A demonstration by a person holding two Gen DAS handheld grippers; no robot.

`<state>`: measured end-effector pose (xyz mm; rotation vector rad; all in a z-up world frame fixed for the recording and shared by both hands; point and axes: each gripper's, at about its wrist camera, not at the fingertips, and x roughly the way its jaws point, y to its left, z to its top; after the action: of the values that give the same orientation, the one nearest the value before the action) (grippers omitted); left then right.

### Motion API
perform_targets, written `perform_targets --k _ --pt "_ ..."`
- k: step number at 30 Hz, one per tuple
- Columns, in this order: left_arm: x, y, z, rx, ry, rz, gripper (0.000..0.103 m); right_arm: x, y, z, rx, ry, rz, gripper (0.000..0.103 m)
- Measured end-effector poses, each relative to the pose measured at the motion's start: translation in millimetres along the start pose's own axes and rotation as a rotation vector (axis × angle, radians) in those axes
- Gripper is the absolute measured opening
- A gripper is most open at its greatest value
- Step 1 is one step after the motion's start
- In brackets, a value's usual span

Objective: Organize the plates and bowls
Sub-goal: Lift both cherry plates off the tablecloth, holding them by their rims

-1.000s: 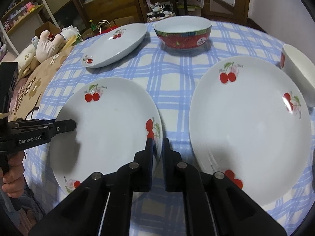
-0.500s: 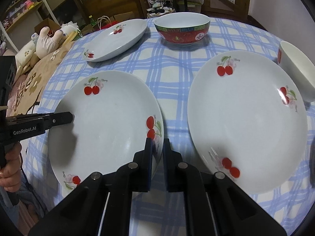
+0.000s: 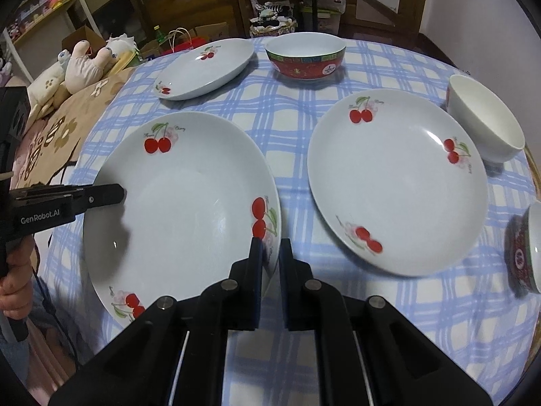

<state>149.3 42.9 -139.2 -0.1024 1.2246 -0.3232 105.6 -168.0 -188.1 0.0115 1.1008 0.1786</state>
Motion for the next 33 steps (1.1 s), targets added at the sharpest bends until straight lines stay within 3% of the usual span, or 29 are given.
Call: perform_targets --k 4,18,33 --pt "-7.2 -13.0 -6.1 0.043 -0.015 0.007 0.017 -12.5 -2.1 -8.5 0.004 -0.003 -0.016 0.01" --pt "2.5 -44.2 -25.9 0.099 0.045 -0.049 0.017 -36.7 -23.3 -40.0 0.039 0.043 -0.038 0.009" --pt "29.4 -75.4 -42.1 0.195 0.124 -0.063 0.017 -34.2 -50.1 -65.4 0.064 0.138 -0.076 0.008"
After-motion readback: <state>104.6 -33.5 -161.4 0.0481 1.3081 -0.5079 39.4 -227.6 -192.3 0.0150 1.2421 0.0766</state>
